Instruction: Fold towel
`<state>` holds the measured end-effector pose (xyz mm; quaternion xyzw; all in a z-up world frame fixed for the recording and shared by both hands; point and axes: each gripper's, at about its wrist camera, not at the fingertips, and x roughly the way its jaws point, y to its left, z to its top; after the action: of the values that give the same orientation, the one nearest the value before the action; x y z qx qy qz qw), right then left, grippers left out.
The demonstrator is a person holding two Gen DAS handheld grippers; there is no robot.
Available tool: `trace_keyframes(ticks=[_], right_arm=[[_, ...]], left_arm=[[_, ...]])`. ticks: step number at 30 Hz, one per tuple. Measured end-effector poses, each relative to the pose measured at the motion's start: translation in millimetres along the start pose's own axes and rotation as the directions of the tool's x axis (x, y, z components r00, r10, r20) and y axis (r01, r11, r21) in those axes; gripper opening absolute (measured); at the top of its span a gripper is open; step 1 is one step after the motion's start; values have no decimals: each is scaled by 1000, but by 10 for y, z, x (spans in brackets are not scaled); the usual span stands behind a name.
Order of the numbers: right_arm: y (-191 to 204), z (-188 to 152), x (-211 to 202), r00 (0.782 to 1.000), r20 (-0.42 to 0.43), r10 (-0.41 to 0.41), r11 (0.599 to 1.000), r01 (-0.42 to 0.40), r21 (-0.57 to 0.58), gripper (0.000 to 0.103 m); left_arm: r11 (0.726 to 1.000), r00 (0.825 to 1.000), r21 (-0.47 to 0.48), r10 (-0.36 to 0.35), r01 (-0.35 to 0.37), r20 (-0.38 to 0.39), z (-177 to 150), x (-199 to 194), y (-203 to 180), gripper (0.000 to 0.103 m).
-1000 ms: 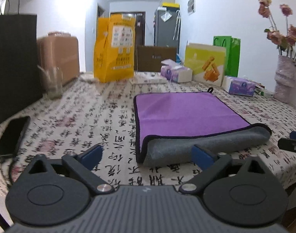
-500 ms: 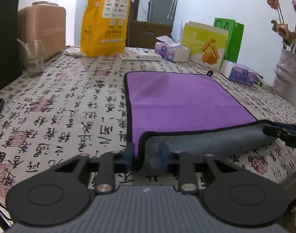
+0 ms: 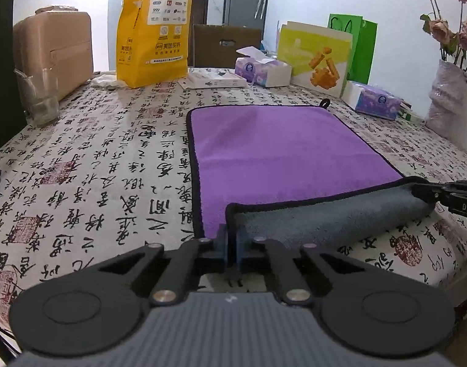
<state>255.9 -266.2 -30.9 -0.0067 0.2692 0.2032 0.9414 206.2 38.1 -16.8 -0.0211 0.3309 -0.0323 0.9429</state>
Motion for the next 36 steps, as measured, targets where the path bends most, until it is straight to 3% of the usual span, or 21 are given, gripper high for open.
trace_keyframes(ticks=[5, 15, 22, 36], right_arm=[[-39, 68, 24, 1000, 19, -2, 1000, 2, 10, 5], [-62, 376, 106, 996, 91, -3, 1000, 5, -26, 4], [-122, 626, 288, 994, 113, -9, 999, 15, -51, 4], [-229, 1089, 797, 994, 112, -9, 997, 17, -78, 4]], left_arm=[[1000, 1000, -13, 8, -8, -10, 113, 21, 45, 5], [1000, 993, 4, -6, 6, 119, 565, -6, 62, 5], [1000, 988, 12, 10, -12, 154, 846, 140, 120, 5], [1000, 990, -10, 18, -17, 143, 1295, 587, 300, 5]])
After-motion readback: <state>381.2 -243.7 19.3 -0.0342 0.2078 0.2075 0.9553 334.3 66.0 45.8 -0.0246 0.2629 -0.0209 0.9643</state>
